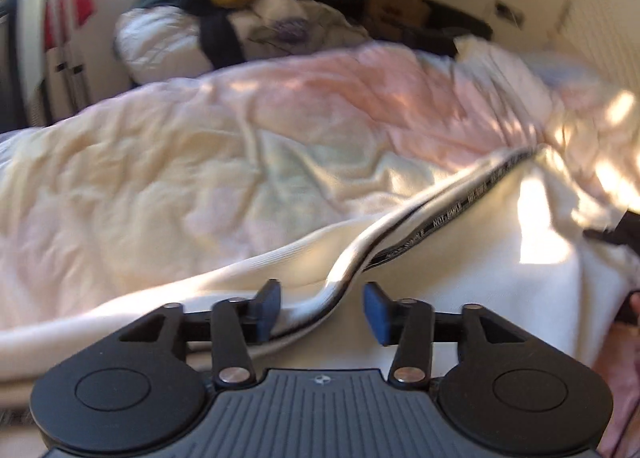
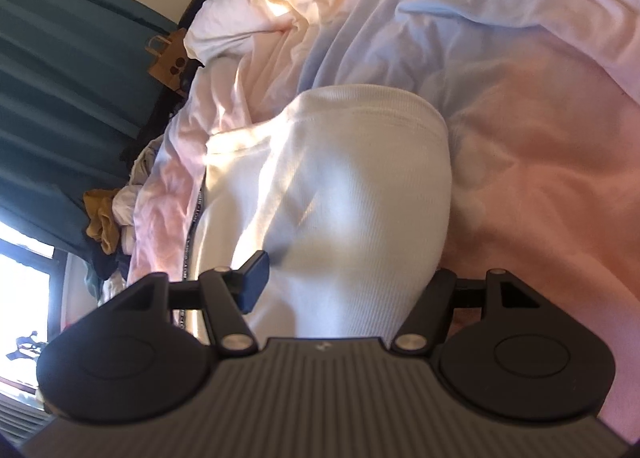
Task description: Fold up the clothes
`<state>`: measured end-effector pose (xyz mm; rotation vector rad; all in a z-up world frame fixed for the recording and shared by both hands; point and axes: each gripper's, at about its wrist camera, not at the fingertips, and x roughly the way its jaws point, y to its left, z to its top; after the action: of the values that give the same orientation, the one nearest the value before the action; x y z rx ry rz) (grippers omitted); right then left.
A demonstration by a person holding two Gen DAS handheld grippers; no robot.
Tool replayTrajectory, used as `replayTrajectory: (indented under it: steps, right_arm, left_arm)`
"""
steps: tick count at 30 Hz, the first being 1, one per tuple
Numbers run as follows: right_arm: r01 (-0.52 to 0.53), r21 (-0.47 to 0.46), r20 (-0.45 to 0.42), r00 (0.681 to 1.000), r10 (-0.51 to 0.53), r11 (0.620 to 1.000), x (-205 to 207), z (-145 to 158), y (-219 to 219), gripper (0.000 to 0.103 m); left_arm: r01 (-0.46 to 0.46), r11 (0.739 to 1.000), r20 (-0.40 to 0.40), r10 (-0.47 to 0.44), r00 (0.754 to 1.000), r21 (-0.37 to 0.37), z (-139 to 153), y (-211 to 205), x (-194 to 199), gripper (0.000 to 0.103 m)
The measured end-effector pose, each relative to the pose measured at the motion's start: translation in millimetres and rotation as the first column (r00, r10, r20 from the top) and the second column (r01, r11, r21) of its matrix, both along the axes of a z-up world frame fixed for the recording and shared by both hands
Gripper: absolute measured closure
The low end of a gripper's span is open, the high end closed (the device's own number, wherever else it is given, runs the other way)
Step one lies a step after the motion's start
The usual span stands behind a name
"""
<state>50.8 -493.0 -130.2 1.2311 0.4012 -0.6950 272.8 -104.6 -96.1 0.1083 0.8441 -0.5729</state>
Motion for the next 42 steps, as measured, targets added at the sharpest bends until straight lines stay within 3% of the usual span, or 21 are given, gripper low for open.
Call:
replayTrajectory:
  steps: [3, 6, 10, 14, 18, 24, 30, 34, 35, 37, 42]
  right_arm:
    - [-0.01, 0.012, 0.007, 1.0, 0.01, 1.0, 1, -1, -3, 0.037]
    - [-0.03, 0.027, 0.031, 0.999, 0.029, 0.999, 2, -2, -9, 0.037]
    - [-0.057, 0.054, 0.071, 0.996, 0.053, 0.997, 2, -5, -16, 0.037]
    - [-0.084, 0.036, 0.099, 0.992, 0.08, 0.996, 5, -3, -15, 0.037]
    - [-0.106, 0.032, 0.191, 0.977, 0.098, 0.994, 4, 3, -17, 0.036]
    - [-0.216, 0.02, 0.387, 0.902, 0.192, 0.976, 1, 15, -30, 0.036]
    - [-0.189, 0.099, 0.263, 0.952, 0.157, 0.977, 1, -17, -51, 0.037]
    - [-0.115, 0.185, 0.292, 0.955, 0.057, 0.976, -4, -41, -59, 0.046]
    - [-0.113, 0.171, 0.296, 0.954, 0.059, 0.979, -5, -39, -58, 0.049]
    - [-0.119, 0.112, 0.288, 0.954, 0.083, 0.986, -4, -30, -55, 0.071]
    - [-0.145, -0.077, 0.243, 0.957, 0.16, 0.986, -4, 5, -44, 0.082]
  left_arm:
    - [-0.081, 0.995, 0.012, 0.082, 0.997, -0.053, 16, 37, -29, 0.039]
    - [-0.194, 0.972, -0.03, 0.192, 0.981, -0.13, 25, 78, -62, 0.038]
    - [-0.327, 0.922, -0.069, 0.319, 0.945, -0.21, 26, 125, -108, 0.038]
    - [-0.418, 0.885, -0.035, 0.42, 0.907, -0.204, 21, 151, -136, 0.038]
    - [-0.48, 0.858, -0.019, 0.485, 0.874, -0.181, 15, 159, -139, 0.038]
    - [-0.451, 0.885, 0.02, 0.456, 0.89, -0.115, 5, 150, -139, 0.038]
    - [-0.447, 0.884, -0.004, 0.45, 0.893, -0.139, 3, 152, -137, 0.038]
    - [-0.444, 0.887, -0.005, 0.447, 0.895, -0.124, 1, 149, -132, 0.038]
    - [-0.444, 0.888, -0.005, 0.447, 0.895, -0.123, 1, 149, -131, 0.038]
    - [-0.448, 0.886, -0.008, 0.45, 0.893, -0.124, 1, 148, -130, 0.038]
    - [-0.445, 0.888, -0.003, 0.448, 0.894, -0.113, 2, 147, -129, 0.038]
